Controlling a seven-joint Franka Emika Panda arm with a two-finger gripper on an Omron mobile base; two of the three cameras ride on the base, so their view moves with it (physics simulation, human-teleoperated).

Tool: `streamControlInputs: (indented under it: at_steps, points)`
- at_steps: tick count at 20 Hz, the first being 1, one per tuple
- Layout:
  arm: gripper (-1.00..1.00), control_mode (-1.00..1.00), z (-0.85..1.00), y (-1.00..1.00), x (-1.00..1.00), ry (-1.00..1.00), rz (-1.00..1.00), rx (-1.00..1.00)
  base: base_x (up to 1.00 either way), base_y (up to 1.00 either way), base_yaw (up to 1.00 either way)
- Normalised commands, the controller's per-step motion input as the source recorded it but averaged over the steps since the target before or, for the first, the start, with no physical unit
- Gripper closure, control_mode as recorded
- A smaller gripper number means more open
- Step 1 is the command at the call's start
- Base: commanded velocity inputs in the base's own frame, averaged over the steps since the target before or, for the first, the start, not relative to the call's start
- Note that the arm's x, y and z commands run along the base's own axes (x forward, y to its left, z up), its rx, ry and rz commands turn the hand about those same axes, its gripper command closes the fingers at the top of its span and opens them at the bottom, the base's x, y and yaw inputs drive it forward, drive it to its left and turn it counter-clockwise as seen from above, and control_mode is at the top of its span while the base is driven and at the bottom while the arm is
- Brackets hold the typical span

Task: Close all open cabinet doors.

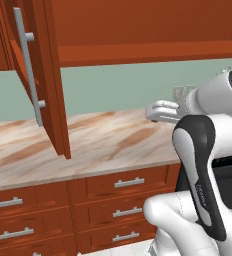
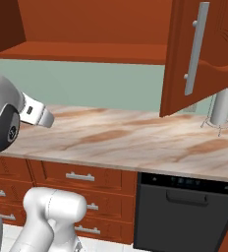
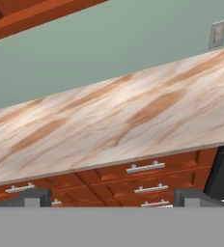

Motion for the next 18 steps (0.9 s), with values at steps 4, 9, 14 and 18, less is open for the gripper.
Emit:
streamControlInputs:
  at_steps: [4, 9, 14, 18]
  points:
    - [-1.00, -1.00, 0.06, 0.13, -0.46, -0.01, 0.16, 0.12, 0.00, 0.00, 0.00]
    - [-1.00, -1.00, 0.02, 0.17, -0.44, 0.00, 0.11, 0.18, 0.00, 0.00, 0.00]
    - [-1.00, -1.00, 0.02, 0.27, -0.40, 0.00, 0.02, 0.16, 0.00, 0.00, 0.00]
    - [-1.00, -1.00, 0.01, 0.26, -0.43, 0.00, 0.00, 0.16, 0.00, 0.00, 0.00]
